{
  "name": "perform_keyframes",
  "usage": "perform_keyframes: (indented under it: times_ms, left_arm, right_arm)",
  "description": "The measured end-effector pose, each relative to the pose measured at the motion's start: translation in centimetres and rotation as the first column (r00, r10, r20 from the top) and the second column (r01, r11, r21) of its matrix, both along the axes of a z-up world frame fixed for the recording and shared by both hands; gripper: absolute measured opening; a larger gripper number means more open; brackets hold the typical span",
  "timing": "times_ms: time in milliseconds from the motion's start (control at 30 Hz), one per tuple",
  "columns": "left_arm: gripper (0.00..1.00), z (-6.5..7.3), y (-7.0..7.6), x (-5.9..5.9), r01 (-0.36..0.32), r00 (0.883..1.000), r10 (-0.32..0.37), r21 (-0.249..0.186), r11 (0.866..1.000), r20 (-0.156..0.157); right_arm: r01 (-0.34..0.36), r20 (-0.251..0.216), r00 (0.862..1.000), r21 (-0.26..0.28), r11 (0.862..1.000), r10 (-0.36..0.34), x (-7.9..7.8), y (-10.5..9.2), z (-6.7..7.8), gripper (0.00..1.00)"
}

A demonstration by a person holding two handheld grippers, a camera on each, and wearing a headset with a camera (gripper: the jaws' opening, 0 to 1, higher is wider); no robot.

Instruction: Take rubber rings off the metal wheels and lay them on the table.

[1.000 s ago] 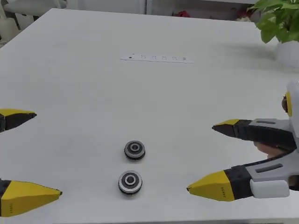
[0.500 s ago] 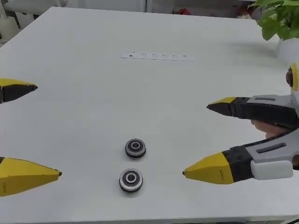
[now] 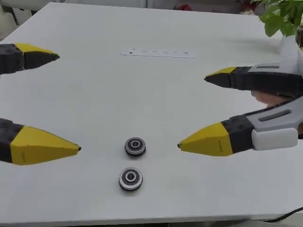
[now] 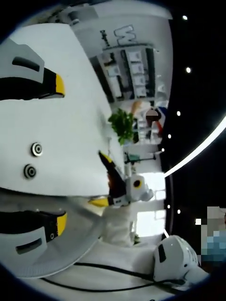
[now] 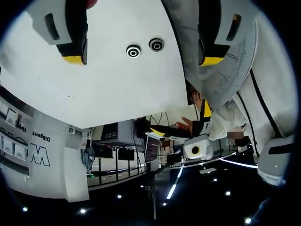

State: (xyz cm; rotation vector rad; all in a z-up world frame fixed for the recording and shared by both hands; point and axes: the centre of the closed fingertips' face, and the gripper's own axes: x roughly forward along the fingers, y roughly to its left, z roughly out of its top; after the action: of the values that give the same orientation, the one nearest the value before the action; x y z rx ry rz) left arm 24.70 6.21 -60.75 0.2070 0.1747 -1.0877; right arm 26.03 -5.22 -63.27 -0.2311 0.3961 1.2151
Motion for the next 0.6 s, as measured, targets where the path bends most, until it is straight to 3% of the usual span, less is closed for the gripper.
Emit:
perform_keyframes:
  times_ms: [167, 333, 533, 600]
  left_arm:
    - [1.0, 0.7, -1.5, 0.9, 0.031, 0.999, -0.03, -0.017, 0.999, 0.013]
    - [1.0, 0.6, -2.5, 1.0, 0.066, 0.998, -0.066, -0.017, 0.998, 0.02]
    - [1.0, 0.0, -3.3, 1.8, 0.076, 0.997, -0.076, -0.031, 0.997, 0.015]
    - [1.0, -0.2, -3.6, 1.8, 0.09, 0.996, -0.088, -0.058, 0.994, 0.031]
  right_arm:
    - [-0.017, 0.012, 1.0, 0.004, 1.0, 0.017, 0.4, 0.8, 0.8, 0.95]
    - [-0.048, 0.037, 0.998, 0.018, 0.999, 0.048, 1.0, 1.9, 1.7, 0.93]
    - [-0.06, 0.039, 0.998, 0.06, 0.996, 0.058, 2.1, 3.0, 1.0, 0.9]
    - [-0.059, 0.029, 0.998, 0.078, 0.995, 0.057, 2.3, 3.4, 0.4, 0.9]
